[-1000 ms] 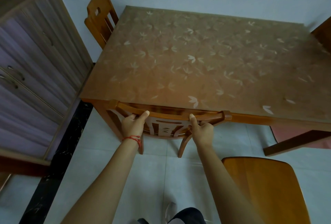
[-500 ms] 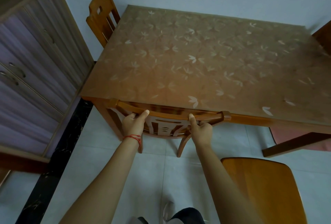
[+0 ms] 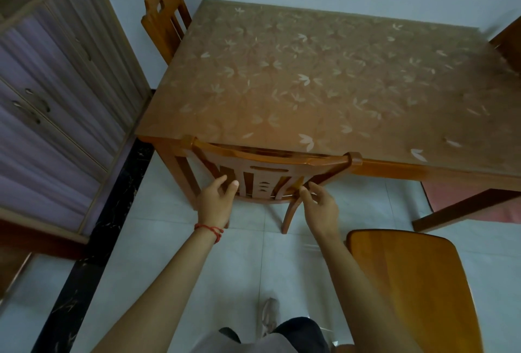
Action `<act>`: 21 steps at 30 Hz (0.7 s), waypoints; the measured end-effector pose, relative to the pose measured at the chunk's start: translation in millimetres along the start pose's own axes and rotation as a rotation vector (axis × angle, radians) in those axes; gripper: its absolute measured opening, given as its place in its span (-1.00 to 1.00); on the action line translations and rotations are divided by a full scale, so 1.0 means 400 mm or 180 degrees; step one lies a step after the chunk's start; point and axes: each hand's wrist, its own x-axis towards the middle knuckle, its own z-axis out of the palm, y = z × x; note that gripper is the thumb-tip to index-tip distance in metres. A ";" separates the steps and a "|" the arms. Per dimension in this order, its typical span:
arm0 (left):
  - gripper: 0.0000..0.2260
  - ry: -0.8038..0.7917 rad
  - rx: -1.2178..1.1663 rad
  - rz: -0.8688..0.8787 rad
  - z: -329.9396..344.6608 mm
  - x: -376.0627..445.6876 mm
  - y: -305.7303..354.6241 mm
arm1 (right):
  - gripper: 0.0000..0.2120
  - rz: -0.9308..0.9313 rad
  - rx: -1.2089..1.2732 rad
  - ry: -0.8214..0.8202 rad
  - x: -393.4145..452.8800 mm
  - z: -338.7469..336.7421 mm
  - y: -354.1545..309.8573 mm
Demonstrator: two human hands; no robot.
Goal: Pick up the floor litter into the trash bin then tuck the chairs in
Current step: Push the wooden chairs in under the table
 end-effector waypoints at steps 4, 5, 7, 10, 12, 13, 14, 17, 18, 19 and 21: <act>-0.60 -0.0128 0.0668 0.0553 -0.035 -0.053 -0.039 | -0.61 -0.0365 -0.0604 0.0098 -0.075 -0.014 0.034; -0.59 -0.0147 0.0821 0.0714 -0.044 -0.070 -0.046 | -0.59 -0.0425 -0.0776 0.0081 -0.096 -0.016 0.046; -0.58 -0.0214 0.1155 0.0996 -0.058 -0.104 -0.064 | -0.57 -0.0497 -0.0994 0.0084 -0.145 -0.023 0.062; -0.56 -0.0341 0.1466 0.1269 -0.074 -0.157 -0.091 | -0.55 -0.0592 -0.1278 0.0131 -0.224 -0.031 0.085; -0.55 -0.0435 0.1629 0.1436 -0.078 -0.191 -0.107 | -0.54 -0.0525 -0.1374 0.0153 -0.272 -0.036 0.106; -0.55 -0.0483 0.1698 0.1525 -0.079 -0.208 -0.113 | -0.54 -0.0508 -0.1398 0.0190 -0.296 -0.038 0.118; -0.54 -0.0531 0.1757 0.1617 -0.079 -0.223 -0.118 | -0.54 -0.0496 -0.1403 0.0244 -0.322 -0.042 0.130; -0.55 -0.0671 0.1876 0.1874 -0.074 -0.270 -0.126 | -0.53 -0.0418 -0.1413 0.0462 -0.399 -0.058 0.164; -0.55 -0.0726 0.1861 0.1933 -0.069 -0.286 -0.127 | -0.53 -0.0364 -0.1447 0.0508 -0.425 -0.064 0.177; -0.55 -0.0795 0.1831 0.1990 -0.060 -0.305 -0.126 | -0.53 -0.0292 -0.1475 0.0551 -0.454 -0.073 0.192; -0.56 -0.0973 0.1821 0.2136 -0.037 -0.347 -0.122 | -0.53 -0.0160 -0.1471 0.0682 -0.508 -0.093 0.221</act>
